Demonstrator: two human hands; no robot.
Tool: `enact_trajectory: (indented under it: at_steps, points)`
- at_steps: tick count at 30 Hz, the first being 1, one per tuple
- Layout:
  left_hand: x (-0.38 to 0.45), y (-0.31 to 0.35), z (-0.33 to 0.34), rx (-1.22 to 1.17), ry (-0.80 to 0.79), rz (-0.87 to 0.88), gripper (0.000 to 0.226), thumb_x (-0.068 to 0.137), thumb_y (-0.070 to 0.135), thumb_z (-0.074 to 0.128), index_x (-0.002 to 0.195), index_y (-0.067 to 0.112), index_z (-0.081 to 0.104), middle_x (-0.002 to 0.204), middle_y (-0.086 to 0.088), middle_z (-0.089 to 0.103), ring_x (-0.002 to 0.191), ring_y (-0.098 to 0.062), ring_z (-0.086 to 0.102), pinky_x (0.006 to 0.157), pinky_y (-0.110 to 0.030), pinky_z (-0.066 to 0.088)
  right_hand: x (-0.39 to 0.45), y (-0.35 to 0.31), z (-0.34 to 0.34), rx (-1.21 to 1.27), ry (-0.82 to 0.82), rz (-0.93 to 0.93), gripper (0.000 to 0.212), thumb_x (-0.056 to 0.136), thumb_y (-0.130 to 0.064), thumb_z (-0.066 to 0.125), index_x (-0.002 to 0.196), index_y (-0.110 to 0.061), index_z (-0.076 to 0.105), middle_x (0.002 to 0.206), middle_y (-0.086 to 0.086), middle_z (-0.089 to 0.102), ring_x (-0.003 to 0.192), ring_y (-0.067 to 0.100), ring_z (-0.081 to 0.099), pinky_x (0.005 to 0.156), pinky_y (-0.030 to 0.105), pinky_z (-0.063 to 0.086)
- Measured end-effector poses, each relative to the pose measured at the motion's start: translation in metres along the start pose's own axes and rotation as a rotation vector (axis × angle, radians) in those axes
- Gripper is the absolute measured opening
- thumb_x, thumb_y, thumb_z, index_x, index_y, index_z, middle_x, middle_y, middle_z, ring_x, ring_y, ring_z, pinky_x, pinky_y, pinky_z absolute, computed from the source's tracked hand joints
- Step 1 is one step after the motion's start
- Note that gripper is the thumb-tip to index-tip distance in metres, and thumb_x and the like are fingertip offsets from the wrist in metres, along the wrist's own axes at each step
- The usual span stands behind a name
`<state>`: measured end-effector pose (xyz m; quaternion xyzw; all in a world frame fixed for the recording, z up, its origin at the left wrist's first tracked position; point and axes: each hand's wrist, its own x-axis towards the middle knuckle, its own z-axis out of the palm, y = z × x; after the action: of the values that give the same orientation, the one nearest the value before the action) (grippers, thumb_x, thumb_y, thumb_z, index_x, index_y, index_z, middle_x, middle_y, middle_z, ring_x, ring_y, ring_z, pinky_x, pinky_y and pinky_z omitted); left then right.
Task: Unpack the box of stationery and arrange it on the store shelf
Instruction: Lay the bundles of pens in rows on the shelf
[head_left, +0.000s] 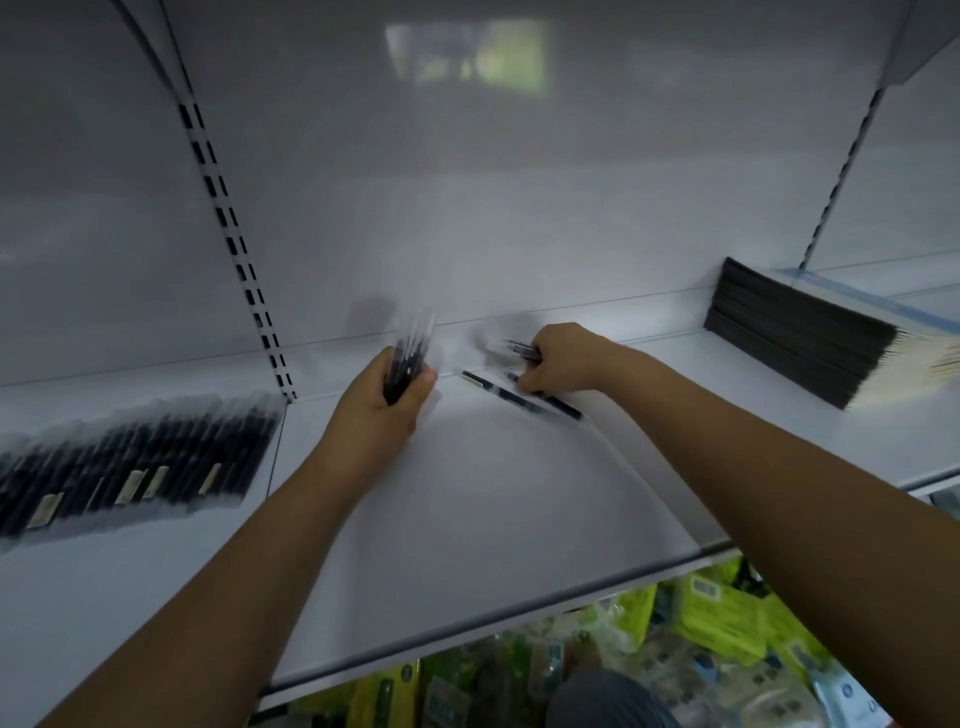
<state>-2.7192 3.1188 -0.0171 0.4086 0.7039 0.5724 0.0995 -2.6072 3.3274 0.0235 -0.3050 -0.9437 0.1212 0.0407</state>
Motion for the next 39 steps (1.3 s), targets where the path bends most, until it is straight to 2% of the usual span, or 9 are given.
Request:
enact_trajectory:
  at_steps: [5,9,15,19,23,29,31,35,39]
  points:
    - [0.002,0.001,0.009,0.298,-0.059,0.122,0.022,0.091,0.038,0.066,0.08,0.021,0.058,0.07,-0.001,0.056,0.06,-0.009,0.047,0.06,-0.03,0.036,-0.02,0.017,-0.003,-0.244,0.018,-0.004,0.028,0.084,-0.04,0.06,0.074,-0.018,0.045,0.076,-0.003,0.048,0.071,0.018,0.051,0.057,0.027,0.037]
    - [0.012,0.0,0.026,0.679,-0.182,0.35,0.031,0.09,0.021,0.064,0.072,0.04,0.046,0.08,0.013,0.05,0.071,-0.011,0.051,0.06,-0.028,0.034,-0.028,0.037,0.011,-0.156,0.231,0.083,0.026,0.089,-0.038,0.051,0.08,-0.014,0.048,0.082,0.003,0.054,0.074,0.026,0.054,0.063,0.029,0.037]
    - [0.035,0.009,0.047,0.931,-0.352,0.575,0.039,0.09,0.024,0.063,0.127,0.034,0.062,0.125,0.019,0.058,0.105,-0.007,0.059,0.076,-0.029,0.051,-0.023,0.045,0.012,0.029,0.461,0.095,0.029,0.094,-0.039,0.047,0.099,-0.01,0.044,0.082,0.004,0.052,0.074,0.028,0.048,0.063,0.033,0.035]
    - [0.052,0.028,0.062,1.107,-0.446,0.572,0.021,0.093,0.027,0.058,0.112,0.024,0.066,0.113,0.008,0.055,0.091,-0.018,0.061,0.064,-0.031,0.043,-0.023,0.052,0.014,0.285,0.526,0.112,0.026,0.093,-0.038,0.05,0.103,-0.015,0.049,0.082,-0.001,0.056,0.075,0.025,0.05,0.065,0.034,0.036]
    - [0.056,0.045,0.067,1.214,-0.407,0.51,0.018,0.095,0.035,0.052,0.097,0.017,0.057,0.089,0.001,0.055,0.086,-0.024,0.059,0.061,-0.03,0.034,-0.029,0.052,0.006,0.733,0.552,0.028,0.033,0.094,-0.044,0.057,0.081,-0.014,0.051,0.069,-0.004,0.05,0.061,0.01,0.047,0.058,0.026,0.038]
    - [0.041,0.061,0.037,0.675,-0.102,0.233,0.035,0.102,0.036,0.043,0.084,0.012,0.06,0.071,0.007,0.058,0.063,-0.009,0.054,0.071,-0.032,0.043,-0.046,0.03,-0.002,1.355,0.406,-0.142,0.026,0.102,-0.031,0.048,0.084,-0.013,0.049,0.076,0.002,0.053,0.07,0.017,0.056,0.065,0.021,0.046]
    - [0.034,0.06,0.032,0.46,-0.053,0.179,0.045,0.105,0.034,0.04,0.078,0.01,0.067,0.066,0.008,0.06,0.056,-0.002,0.054,0.081,-0.029,0.044,-0.048,0.025,-0.002,1.335,0.355,-0.187,0.026,0.103,-0.032,0.046,0.085,-0.014,0.05,0.076,0.0,0.055,0.071,0.014,0.056,0.073,0.026,0.046]
    - [0.014,0.04,0.039,0.119,0.065,0.042,0.02,0.104,0.024,0.044,0.101,0.005,0.05,0.074,0.001,0.062,0.058,-0.003,0.053,0.058,-0.009,0.043,-0.055,0.017,0.018,1.131,0.287,-0.152,0.019,0.102,-0.025,0.047,0.086,-0.015,0.048,0.075,0.001,0.056,0.06,0.005,0.055,0.056,0.018,0.041]
    - [-0.001,0.017,0.042,-0.172,0.049,-0.164,0.01,0.102,0.007,0.045,0.096,0.015,0.048,0.076,-0.011,0.059,0.049,-0.012,0.052,0.059,-0.03,0.05,-0.059,0.015,0.031,1.103,0.202,-0.054,0.011,0.099,-0.014,0.051,0.09,-0.013,0.045,0.074,0.007,0.053,0.054,0.011,0.051,0.054,0.018,0.043]
